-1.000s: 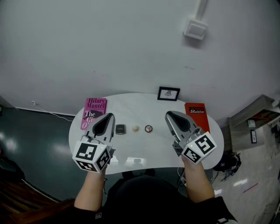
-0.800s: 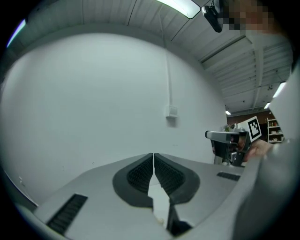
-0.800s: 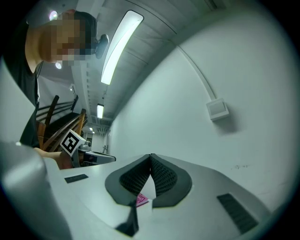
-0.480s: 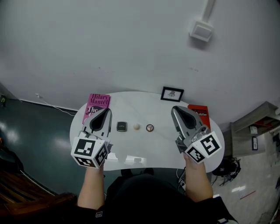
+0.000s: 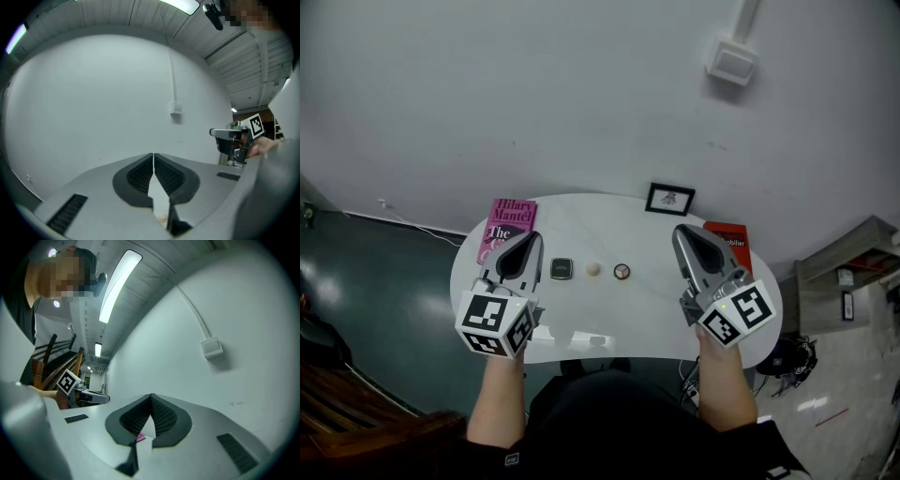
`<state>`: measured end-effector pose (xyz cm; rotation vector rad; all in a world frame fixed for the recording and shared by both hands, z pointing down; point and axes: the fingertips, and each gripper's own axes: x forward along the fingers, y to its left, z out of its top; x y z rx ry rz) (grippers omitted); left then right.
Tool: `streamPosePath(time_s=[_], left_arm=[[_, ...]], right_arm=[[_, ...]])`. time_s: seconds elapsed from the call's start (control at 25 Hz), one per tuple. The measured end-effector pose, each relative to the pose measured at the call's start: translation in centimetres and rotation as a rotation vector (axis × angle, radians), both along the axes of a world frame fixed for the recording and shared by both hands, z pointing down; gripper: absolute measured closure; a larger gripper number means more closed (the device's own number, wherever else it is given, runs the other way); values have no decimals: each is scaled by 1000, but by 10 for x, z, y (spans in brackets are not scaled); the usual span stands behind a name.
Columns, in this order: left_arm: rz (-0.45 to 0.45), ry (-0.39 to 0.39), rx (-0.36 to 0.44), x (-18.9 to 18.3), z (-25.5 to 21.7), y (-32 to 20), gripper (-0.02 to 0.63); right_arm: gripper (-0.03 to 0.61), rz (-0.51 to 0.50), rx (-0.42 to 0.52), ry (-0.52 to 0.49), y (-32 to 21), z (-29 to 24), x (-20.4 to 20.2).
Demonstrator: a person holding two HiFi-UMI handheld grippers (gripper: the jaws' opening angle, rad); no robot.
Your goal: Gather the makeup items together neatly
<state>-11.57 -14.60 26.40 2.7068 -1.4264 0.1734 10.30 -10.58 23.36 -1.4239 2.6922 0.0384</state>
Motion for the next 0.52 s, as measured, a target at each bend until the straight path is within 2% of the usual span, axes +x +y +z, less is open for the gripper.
streamPosePath(time_s=[0.52], left_arm=[[31, -3, -12, 8, 4, -1, 594]], right_arm=[[545, 13, -19, 1, 1, 6, 1]])
